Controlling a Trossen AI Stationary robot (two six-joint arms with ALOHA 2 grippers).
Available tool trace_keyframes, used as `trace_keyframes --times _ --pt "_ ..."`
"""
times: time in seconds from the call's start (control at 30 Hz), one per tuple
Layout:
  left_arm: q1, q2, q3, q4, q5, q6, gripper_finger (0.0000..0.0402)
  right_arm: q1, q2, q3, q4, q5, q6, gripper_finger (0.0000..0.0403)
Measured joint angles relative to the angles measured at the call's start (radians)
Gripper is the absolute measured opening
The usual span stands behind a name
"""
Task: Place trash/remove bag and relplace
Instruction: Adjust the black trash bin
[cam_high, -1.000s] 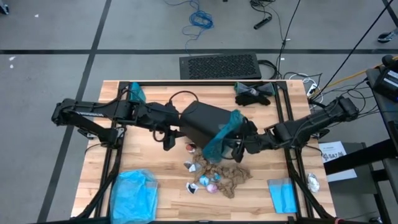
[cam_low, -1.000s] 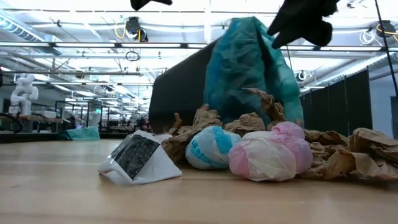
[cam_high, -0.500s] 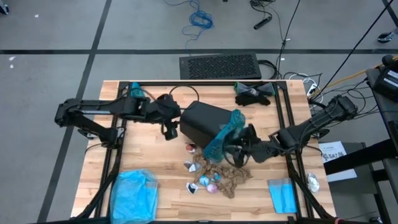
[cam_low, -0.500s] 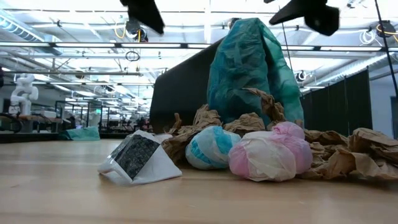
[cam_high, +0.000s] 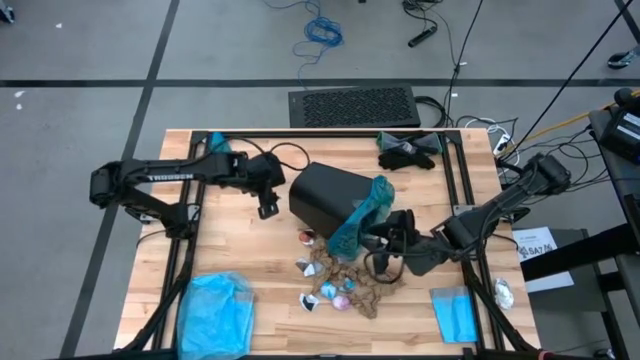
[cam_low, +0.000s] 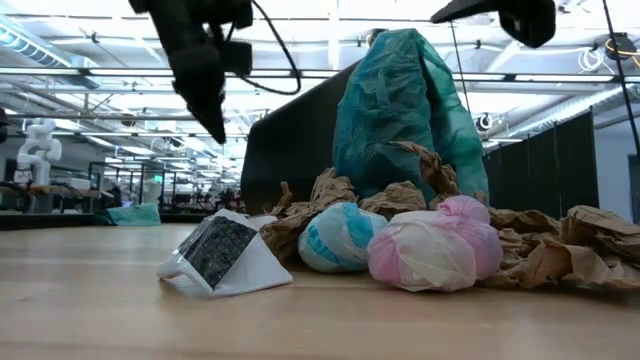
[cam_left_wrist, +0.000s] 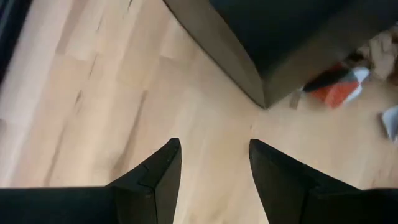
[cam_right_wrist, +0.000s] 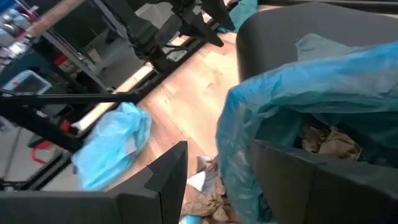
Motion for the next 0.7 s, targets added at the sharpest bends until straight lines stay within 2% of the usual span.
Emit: trace_keyframes --times 0.2,0.37,0.47,0.6,0.7 --pt "0.025 0.000 -0.123 0.191 0.007 -0.055 0.0184 -0.050 0.054 0.000 0.029 -0.044 -0.012 0.0168" --pt "0.042 0.000 -0.160 0.267 0.007 -0.068 0.0184 -0.113 0.082 0.000 0.039 -0.048 -0.019 0.0164" --pt "0.048 -0.001 -0.160 0.304 0.024 -0.070 0.0184 -0.149 0.083 0.000 0.054 -0.057 -0.039 0.0125" --pt "0.046 -0.001 -0.160 0.318 0.039 -0.094 0.0184 -0.191 0.051 0.000 0.059 -0.131 -0.108 0.0022" --pt "0.044 -0.001 -0.160 0.307 0.064 -0.099 0.0184 -0.228 0.027 0.025 0.004 -0.164 -0.126 0.0007"
